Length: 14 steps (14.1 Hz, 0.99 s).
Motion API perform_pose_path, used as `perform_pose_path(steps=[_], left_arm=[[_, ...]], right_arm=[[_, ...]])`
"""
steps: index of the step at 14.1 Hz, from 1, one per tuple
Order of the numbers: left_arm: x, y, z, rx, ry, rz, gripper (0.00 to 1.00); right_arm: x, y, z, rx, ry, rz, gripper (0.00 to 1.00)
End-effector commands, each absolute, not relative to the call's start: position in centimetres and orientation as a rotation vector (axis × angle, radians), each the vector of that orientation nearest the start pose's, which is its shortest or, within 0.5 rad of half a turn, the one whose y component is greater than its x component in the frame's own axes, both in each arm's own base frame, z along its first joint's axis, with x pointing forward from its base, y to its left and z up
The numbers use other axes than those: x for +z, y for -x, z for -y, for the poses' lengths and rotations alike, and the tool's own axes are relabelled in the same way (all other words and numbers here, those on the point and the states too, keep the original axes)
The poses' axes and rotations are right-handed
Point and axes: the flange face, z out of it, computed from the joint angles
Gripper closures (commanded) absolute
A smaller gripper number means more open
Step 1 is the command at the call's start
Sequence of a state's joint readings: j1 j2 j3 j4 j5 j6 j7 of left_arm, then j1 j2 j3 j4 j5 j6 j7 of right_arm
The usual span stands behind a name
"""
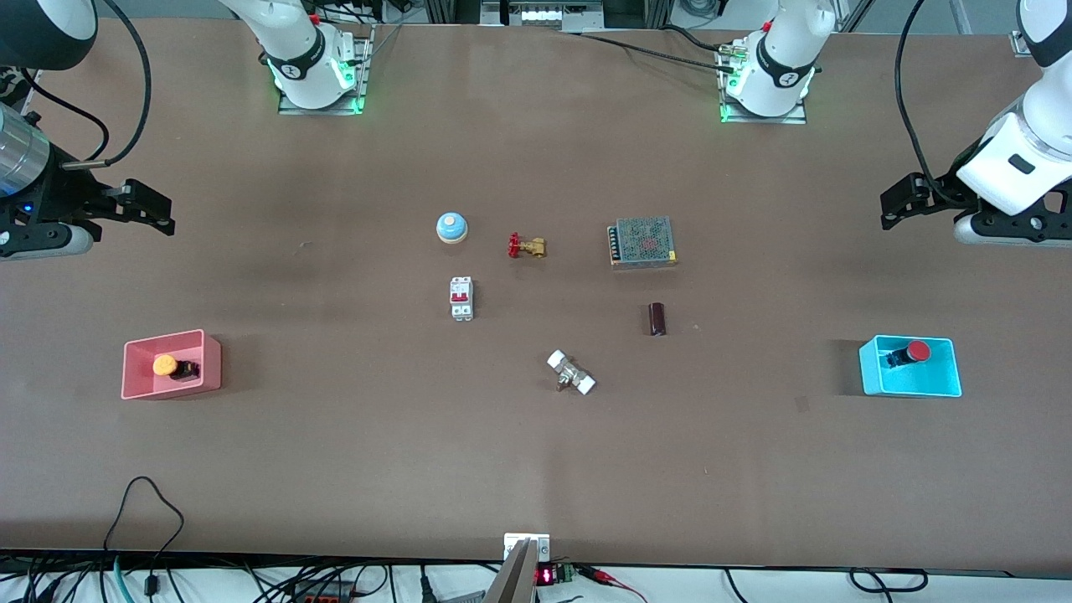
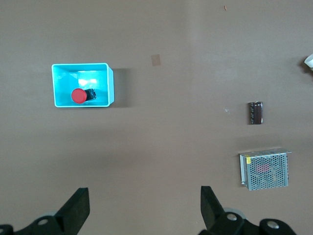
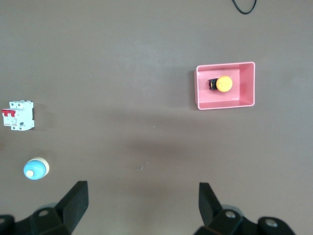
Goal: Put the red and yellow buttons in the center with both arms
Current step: 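Lower the right gripper to the yellow button while the left gripper reaches the red button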
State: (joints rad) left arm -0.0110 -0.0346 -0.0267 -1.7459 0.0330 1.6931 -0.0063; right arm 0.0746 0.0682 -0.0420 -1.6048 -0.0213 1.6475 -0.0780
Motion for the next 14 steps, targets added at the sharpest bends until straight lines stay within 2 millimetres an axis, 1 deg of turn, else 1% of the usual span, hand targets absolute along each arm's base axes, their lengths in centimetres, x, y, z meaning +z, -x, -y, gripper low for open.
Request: perform_pose_path(steps=[1, 5, 6, 8, 9, 11, 12, 13, 14], left_arm=[[57.6, -54.7, 1.6, 0.035, 3.12, -0.056, 0.0], [57.6, -54.7, 1.7, 0.033, 3.12, -0.056, 0.0], [57.6, -54.7, 1.6, 0.033, 3.12, -0.054, 0.0], [57.6, -54.7, 1.5, 0.035, 3.12, -0.051, 0.0], [57.4, -54.7, 1.3, 0.045, 3.12, -0.047, 0.0], [56.9, -54.8, 1.1, 0.059, 3.12, -0.04, 0.0], [56.9, -54.8, 0.9, 0.074, 3.121, -0.032, 0.0], [56.7, -54.8, 0.6, 0.083, 3.121, -0.02, 0.0], [56.5, -54.8, 0.4, 0.091, 3.121, -0.015, 0.0]], right_arm=[[58.1, -58.1, -1.6, 0.039, 3.158, 0.172, 0.0], [57.9, -58.1, -1.5, 0.042, 3.158, 0.165, 0.0], [57.5, -58.2, -1.5, 0.052, 3.158, 0.163, 0.0], [55.4, -58.5, -1.0, 0.114, 3.156, 0.149, 0.0], [53.9, -58.8, -0.7, 0.151, 3.154, 0.144, 0.0], [50.7, -59.9, 0.0, 0.207, 3.15, 0.133, 0.0], [49.5, -60.6, 0.5, 0.208, 3.156, 0.141, 0.0], [48.5, -61.3, 1.2, 0.191, 3.161, 0.157, 0.0], [47.1, -62.1, 2.7, 0.171, 3.167, 0.159, 0.0]])
